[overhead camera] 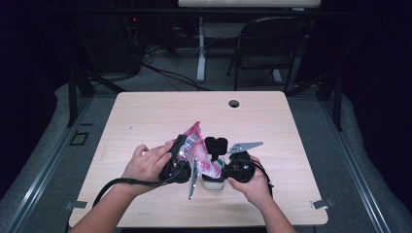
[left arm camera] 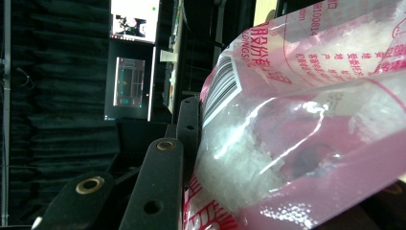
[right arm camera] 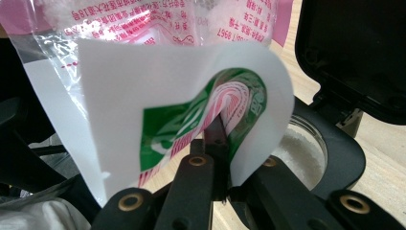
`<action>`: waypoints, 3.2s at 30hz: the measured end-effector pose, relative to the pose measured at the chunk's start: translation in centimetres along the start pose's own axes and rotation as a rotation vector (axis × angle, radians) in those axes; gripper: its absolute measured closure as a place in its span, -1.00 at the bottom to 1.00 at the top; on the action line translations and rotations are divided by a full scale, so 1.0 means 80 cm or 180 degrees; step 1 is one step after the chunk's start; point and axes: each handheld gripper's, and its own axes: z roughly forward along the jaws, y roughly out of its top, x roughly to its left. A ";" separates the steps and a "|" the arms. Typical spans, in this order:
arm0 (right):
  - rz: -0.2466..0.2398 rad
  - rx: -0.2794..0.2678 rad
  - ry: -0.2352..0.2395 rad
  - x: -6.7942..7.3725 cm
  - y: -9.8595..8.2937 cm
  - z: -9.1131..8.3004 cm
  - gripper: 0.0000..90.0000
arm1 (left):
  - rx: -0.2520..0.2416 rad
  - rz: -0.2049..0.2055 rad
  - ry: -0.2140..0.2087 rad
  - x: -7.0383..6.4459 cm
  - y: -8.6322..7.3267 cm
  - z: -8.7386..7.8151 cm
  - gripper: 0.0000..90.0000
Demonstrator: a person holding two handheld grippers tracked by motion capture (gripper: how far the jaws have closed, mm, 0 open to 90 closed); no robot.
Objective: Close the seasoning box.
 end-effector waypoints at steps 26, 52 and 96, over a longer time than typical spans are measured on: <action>-0.0007 -0.0050 -0.0016 0.002 0.002 -0.005 0.99 | 0.0033 -0.0029 -0.0009 0.001 -0.008 0.000 0.64; -0.0026 -0.0047 -0.0053 0.002 0.001 -0.004 0.99 | 0.0101 -0.0191 -0.0091 -0.006 -0.020 0.002 0.65; -0.0072 -0.0078 -0.0115 0.005 0.004 -0.004 1.00 | 0.0211 -0.0418 -0.0188 -0.019 -0.038 0.006 0.67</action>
